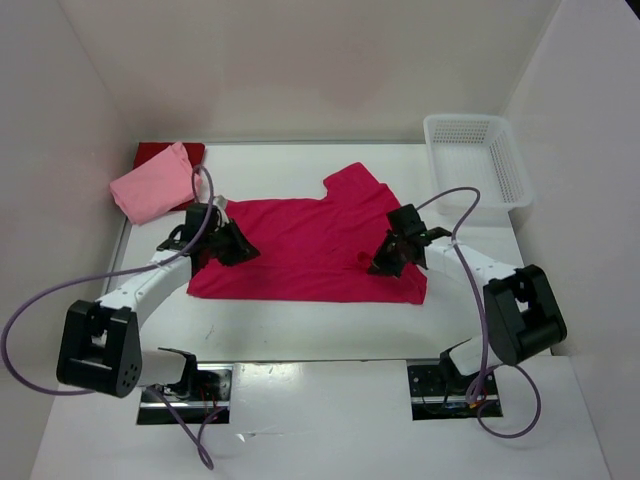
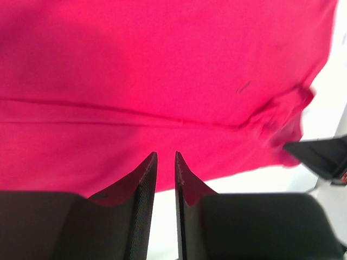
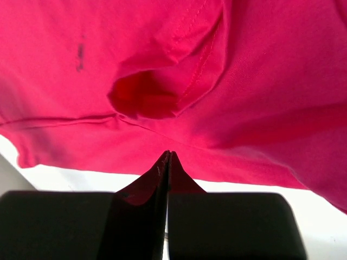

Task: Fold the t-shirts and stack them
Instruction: Fold the flattened tshirt in 1/3 of the way

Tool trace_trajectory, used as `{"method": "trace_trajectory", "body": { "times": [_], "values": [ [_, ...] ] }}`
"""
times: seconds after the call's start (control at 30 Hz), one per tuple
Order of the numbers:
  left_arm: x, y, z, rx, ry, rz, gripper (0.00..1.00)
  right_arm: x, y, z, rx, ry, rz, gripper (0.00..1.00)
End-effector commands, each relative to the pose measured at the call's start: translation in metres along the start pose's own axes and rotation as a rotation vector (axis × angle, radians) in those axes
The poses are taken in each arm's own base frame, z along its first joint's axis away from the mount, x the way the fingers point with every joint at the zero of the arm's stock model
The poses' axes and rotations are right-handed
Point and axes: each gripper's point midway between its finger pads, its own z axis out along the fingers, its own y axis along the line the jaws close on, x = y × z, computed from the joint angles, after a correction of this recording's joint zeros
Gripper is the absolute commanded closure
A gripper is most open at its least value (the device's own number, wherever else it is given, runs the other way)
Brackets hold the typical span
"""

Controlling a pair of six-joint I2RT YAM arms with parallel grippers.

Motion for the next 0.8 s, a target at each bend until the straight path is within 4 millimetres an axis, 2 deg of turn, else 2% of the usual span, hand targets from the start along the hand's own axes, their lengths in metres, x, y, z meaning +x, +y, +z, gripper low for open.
{"method": "trace_trajectory", "body": {
  "times": [0.0,0.07,0.2,0.23,0.4,0.43,0.47,0.57,0.67,0.7,0.73,0.77],
  "values": [
    [0.015,-0.014,0.012,0.053,0.059,0.036,0.74,-0.012,0.027,-0.005,-0.074,-0.031,-0.058,1.00],
    [0.029,-0.021,0.014,0.076,0.107,0.053,0.74,-0.012,0.027,-0.005,-0.074,-0.032,-0.069,1.00],
    [0.048,-0.020,0.023,0.069,0.159,0.080,0.73,-0.005,0.016,0.004,-0.039,0.006,-0.074,1.00],
    [0.054,-0.014,0.024,0.058,0.172,0.074,0.73,-0.004,0.011,0.011,-0.022,0.005,-0.072,1.00],
    [0.058,-0.007,0.019,0.034,0.169,0.072,0.73,-0.011,0.008,0.035,0.018,0.012,-0.088,1.00],
    [0.056,-0.009,0.016,0.042,0.159,0.075,0.73,-0.014,0.015,0.034,0.008,0.016,-0.100,1.00],
    [0.055,-0.008,0.017,0.036,0.153,0.076,0.73,-0.013,0.012,0.037,0.018,0.023,-0.098,1.00],
    [0.053,-0.011,0.014,0.043,0.144,0.070,0.72,-0.026,0.024,0.039,0.004,-0.020,-0.114,1.00],
    [0.053,-0.011,0.014,0.042,0.145,0.059,0.72,-0.038,0.035,0.051,0.004,-0.032,-0.135,1.00],
    [0.053,-0.011,0.014,0.042,0.145,0.059,0.72,-0.046,0.046,0.053,-0.011,-0.044,-0.148,1.00],
    [0.053,-0.011,0.014,0.042,0.145,0.059,0.72,-0.047,0.042,0.064,0.015,-0.037,-0.145,1.00],
    [0.057,-0.009,0.013,0.036,0.151,0.057,0.72,-0.053,0.049,0.066,0.005,-0.045,-0.155,1.00]
  ]
}}
